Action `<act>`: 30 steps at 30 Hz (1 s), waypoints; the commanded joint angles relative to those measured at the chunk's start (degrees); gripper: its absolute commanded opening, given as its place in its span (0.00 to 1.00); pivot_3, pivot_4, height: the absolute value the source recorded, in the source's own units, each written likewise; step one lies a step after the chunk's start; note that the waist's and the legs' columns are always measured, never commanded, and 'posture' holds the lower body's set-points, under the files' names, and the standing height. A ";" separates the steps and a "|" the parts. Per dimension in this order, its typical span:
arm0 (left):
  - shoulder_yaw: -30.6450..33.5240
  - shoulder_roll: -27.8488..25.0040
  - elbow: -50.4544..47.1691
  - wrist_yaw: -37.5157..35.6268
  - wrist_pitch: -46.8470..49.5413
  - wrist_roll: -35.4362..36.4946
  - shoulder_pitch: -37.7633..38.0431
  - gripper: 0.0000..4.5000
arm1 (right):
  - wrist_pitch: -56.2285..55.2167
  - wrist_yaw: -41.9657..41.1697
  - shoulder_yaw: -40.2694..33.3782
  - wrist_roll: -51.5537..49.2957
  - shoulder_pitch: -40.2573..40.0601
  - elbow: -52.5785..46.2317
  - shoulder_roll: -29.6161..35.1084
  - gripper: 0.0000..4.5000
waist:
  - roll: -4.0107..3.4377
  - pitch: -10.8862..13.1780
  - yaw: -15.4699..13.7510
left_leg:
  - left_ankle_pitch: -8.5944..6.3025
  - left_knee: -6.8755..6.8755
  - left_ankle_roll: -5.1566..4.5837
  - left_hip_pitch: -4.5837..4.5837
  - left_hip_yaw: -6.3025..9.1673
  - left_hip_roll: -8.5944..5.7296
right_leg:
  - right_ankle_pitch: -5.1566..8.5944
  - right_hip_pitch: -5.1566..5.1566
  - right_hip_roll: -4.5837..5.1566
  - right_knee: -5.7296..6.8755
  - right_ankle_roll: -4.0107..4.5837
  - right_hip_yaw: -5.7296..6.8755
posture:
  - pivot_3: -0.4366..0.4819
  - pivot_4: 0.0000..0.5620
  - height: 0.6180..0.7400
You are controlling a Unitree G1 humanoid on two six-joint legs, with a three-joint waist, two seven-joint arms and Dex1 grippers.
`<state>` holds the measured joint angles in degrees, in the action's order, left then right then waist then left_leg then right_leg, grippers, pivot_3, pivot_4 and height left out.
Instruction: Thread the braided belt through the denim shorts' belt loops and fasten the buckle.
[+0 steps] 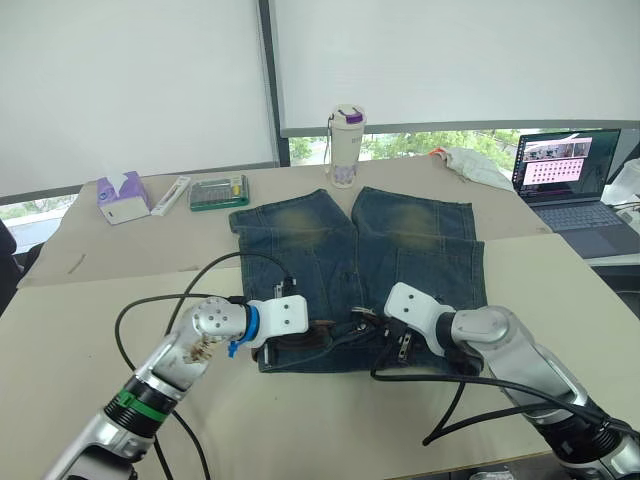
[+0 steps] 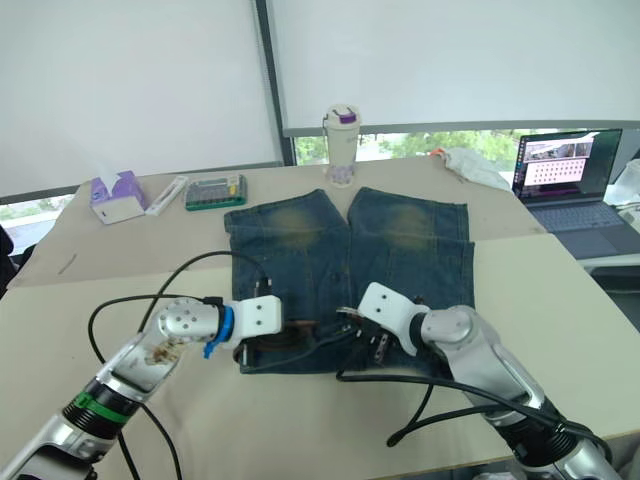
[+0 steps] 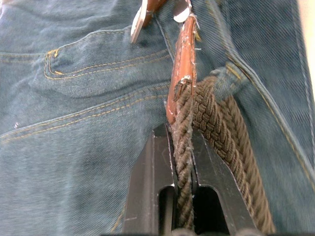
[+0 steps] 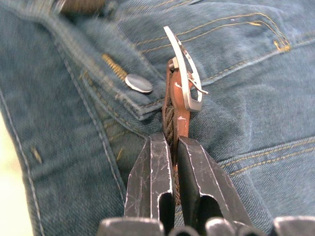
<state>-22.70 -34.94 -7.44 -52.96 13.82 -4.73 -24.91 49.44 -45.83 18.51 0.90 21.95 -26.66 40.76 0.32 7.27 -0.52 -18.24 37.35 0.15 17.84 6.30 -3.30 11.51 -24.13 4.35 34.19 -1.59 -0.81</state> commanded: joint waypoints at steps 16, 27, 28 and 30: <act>1.33 11.90 2.36 10.31 6.15 -2.94 -2.07 0.00 | 2.95 2.41 -0.49 -3.00 3.94 -3.23 -2.94 0.01 | -0.10 -0.09 -0.04 | 0.01 0.02 0.02 0.01 -0.01 -0.01 | -0.01 0.00 0.03 0.03 0.00 -0.02 | 0.48 0.27 1.00; 4.01 11.08 2.70 11.34 6.50 -2.45 -1.31 0.00 | 3.17 2.91 -0.55 -3.12 3.78 -2.25 -2.62 0.01 | -0.11 -0.10 0.00 | 0.03 0.02 0.05 0.00 -0.01 0.00 | -0.01 -0.03 0.02 0.05 0.00 -0.02 | 0.48 0.27 1.00; 3.90 11.08 2.97 11.47 6.37 -2.57 -1.33 0.00 | 3.11 2.91 -0.53 -3.13 3.81 -2.24 -2.60 0.01 | -0.11 -0.10 0.00 | 0.03 0.02 0.06 0.00 -0.01 0.00 | -0.01 -0.03 0.03 0.05 0.00 -0.02 | 0.48 0.27 1.00; 3.33 11.34 3.61 11.75 5.83 -2.88 -1.33 0.00 | 2.94 2.78 -0.39 -3.20 4.03 -2.25 -2.63 0.01 | -0.10 -0.11 -0.02 | 0.03 0.03 0.05 0.00 -0.01 0.00 | -0.01 -0.02 0.04 0.05 0.00 -0.03 | 0.48 0.27 1.00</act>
<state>-19.94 -23.70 -3.65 -41.98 20.25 -7.40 -26.14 52.92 -43.11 18.46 -1.42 24.58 -27.81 38.43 0.22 7.17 -0.55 -18.21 37.39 0.21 17.84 6.29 -3.30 11.50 -24.15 4.38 34.24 -1.59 -0.84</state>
